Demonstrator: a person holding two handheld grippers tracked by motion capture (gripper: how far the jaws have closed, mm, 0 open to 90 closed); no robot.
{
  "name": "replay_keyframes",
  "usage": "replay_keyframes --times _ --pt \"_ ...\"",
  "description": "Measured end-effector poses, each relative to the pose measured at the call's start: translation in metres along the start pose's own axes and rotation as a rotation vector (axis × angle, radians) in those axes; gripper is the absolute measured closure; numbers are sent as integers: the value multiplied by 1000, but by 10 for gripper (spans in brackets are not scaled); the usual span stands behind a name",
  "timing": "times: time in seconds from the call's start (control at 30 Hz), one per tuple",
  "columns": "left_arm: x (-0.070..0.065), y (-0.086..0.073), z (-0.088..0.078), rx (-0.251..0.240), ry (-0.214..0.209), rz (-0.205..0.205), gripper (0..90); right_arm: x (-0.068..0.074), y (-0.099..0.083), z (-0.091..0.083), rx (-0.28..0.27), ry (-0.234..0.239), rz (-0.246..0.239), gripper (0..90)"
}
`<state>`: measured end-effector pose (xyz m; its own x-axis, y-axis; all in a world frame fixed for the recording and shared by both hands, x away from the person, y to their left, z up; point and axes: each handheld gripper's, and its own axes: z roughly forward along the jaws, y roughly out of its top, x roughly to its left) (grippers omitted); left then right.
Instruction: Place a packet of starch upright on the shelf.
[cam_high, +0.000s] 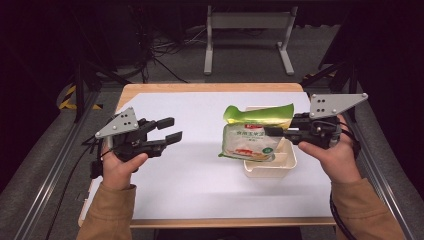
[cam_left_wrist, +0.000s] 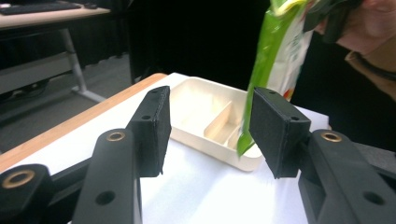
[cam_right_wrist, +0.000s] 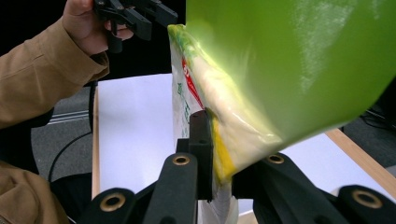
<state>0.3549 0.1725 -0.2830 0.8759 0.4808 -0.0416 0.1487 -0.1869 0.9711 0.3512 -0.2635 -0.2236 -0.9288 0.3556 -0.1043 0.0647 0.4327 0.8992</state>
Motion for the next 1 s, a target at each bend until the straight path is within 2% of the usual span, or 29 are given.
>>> replay_keyframes --times 0.17,0.43,0.7,1.0 --pt "8 -4 -5 2 41 -17 483 -5 -3 -7 6 -30 4 816" --pt "13 -6 -9 1 61 -35 479 -16 -9 -16 10 -87 -1 816" --pt "17 -9 -9 6 67 -48 478 -27 -15 -23 12 -88 -1 816" --pt "19 -11 -9 11 69 -55 479 -31 -23 -27 25 -81 5 816"
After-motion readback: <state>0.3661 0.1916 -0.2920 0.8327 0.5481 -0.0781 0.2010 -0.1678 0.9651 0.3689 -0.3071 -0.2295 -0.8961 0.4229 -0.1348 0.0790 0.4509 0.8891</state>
